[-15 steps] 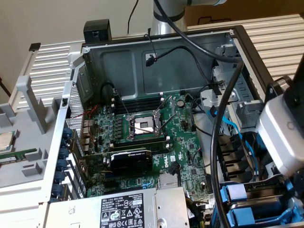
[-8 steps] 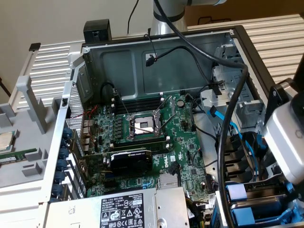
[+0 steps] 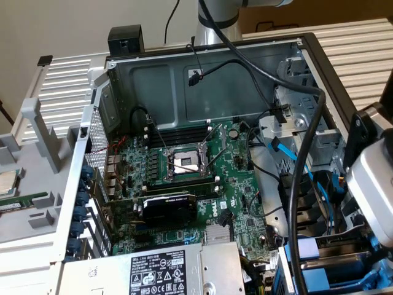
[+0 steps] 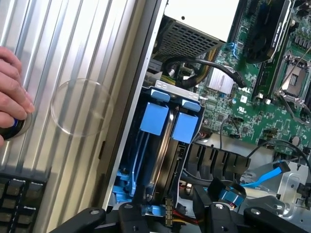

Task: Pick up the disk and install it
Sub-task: 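Insert the first disk wire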

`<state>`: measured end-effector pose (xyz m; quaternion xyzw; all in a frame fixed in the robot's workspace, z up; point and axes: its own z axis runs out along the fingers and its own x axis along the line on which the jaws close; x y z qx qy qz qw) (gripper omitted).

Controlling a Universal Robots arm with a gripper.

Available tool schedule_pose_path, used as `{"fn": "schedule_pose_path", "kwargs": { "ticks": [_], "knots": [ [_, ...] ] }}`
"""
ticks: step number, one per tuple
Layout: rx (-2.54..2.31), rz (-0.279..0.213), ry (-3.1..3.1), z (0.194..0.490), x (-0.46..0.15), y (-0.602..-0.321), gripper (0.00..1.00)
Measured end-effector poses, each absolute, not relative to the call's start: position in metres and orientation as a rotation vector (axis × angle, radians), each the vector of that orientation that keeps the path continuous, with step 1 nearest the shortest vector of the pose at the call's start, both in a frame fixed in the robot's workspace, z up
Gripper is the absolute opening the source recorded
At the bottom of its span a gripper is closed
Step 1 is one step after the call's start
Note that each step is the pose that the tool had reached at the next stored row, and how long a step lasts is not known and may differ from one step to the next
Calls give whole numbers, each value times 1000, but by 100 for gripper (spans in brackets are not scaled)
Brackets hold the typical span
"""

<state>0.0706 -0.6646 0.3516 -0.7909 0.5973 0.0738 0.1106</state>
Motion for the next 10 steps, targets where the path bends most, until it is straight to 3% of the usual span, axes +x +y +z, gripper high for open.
{"fn": "schedule_pose_path", "kwargs": {
  "ticks": [10],
  "knots": [
    [-2334, 247, 1710, 349, 71, -668, 51]
  ]
}}
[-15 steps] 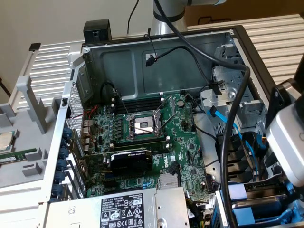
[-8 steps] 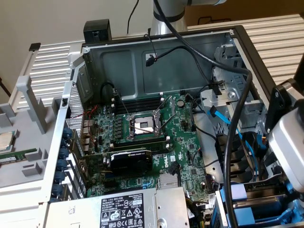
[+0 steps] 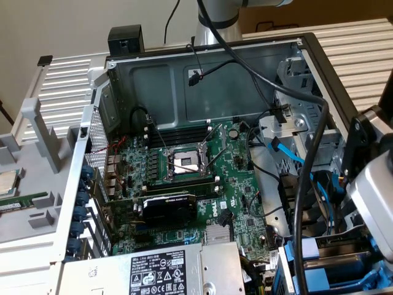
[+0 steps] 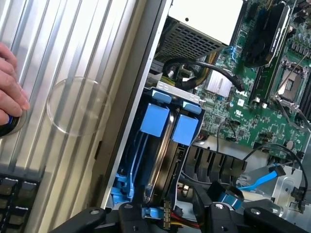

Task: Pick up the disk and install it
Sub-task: 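Insert the first disk wire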

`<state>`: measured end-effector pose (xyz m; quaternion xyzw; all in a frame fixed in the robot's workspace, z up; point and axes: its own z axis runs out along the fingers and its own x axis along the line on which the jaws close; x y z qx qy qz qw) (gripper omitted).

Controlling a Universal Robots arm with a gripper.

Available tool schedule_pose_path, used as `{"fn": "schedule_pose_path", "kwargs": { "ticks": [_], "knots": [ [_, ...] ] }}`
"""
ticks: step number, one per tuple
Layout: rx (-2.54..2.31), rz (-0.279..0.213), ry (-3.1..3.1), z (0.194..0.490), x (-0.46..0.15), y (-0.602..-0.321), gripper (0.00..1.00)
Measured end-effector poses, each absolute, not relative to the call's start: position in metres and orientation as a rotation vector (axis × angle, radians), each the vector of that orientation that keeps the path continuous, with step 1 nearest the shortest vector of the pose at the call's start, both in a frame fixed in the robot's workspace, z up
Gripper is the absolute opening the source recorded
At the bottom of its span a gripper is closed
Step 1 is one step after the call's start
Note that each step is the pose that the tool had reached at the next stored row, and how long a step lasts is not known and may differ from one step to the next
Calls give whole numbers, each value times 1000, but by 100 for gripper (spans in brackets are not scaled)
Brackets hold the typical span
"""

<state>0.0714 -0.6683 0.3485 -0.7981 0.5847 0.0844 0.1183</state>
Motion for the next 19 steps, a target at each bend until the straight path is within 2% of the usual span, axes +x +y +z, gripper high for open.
{"fn": "schedule_pose_path", "kwargs": {
  "ticks": [19],
  "knots": [
    [-2355, 291, 1666, 343, 78, -670, 51]
  ]
}}
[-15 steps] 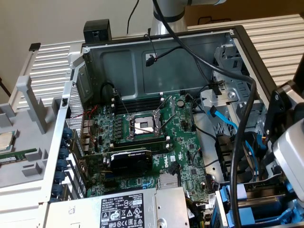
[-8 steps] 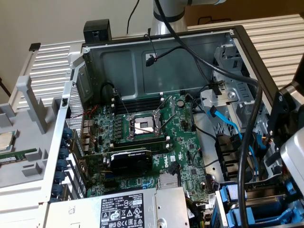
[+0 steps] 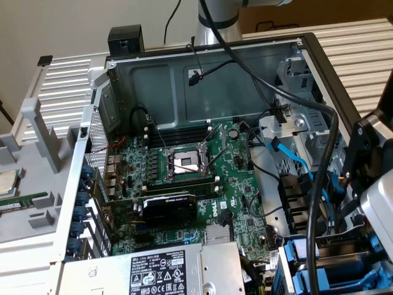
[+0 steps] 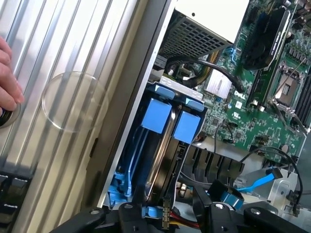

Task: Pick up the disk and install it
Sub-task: 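Insert the first disk wire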

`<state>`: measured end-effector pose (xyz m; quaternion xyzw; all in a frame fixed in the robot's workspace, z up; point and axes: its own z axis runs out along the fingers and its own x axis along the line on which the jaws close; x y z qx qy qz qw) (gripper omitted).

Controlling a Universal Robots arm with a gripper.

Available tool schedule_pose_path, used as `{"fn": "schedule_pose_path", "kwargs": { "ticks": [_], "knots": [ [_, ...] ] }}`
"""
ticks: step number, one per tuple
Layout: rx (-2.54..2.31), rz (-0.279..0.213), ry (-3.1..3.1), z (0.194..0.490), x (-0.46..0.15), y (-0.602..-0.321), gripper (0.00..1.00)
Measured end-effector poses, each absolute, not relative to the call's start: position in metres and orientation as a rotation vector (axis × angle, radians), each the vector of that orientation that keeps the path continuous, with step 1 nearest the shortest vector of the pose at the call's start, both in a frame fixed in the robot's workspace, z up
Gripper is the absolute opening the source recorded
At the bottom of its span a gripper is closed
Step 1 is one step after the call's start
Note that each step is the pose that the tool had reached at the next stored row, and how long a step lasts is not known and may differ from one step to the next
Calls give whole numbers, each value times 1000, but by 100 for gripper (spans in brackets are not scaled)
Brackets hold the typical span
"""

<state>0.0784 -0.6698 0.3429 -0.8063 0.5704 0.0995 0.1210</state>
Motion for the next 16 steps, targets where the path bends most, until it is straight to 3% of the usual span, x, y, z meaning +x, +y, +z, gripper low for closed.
{"fn": "schedule_pose_path", "kwargs": {
  "ticks": [9, 11, 16],
  "knots": [
    [-2361, 308, 1664, 343, 78, -670, 51],
    [-2362, 309, 1663, 343, 78, -670, 42],
    [-2363, 314, 1661, 343, 81, -670, 42]
  ]
}}
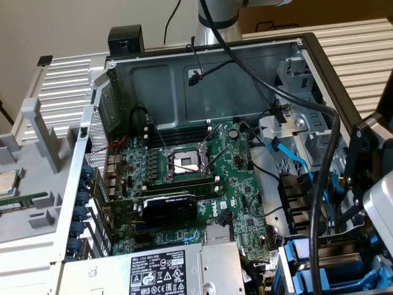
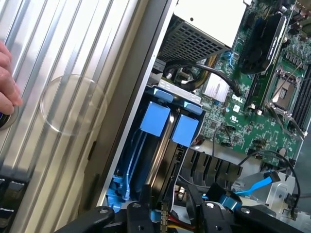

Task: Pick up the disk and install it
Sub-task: 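Insert the first disk wire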

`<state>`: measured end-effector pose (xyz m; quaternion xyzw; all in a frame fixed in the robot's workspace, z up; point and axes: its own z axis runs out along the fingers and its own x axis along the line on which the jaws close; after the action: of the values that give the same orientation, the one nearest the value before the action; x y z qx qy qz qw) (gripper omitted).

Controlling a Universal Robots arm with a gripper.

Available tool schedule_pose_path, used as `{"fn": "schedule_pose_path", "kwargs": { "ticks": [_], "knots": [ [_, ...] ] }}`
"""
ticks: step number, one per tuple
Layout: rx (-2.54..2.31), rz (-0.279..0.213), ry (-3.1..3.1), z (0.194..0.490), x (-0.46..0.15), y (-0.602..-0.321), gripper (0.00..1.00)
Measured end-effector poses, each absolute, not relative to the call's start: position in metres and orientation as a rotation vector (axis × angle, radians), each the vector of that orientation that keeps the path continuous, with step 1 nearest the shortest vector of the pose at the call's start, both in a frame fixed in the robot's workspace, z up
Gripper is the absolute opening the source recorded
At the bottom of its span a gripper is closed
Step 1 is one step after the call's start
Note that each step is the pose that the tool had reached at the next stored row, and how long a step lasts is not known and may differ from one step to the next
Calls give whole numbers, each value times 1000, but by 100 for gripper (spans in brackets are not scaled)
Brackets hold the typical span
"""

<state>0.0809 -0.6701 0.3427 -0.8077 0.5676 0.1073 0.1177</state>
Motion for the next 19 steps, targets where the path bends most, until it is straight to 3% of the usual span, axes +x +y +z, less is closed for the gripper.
{"fn": "schedule_pose_path", "kwargs": {
  "ticks": [19],
  "knots": [
    [-2356, 411, 1644, 342, 92, -678, 42]
  ]
}}
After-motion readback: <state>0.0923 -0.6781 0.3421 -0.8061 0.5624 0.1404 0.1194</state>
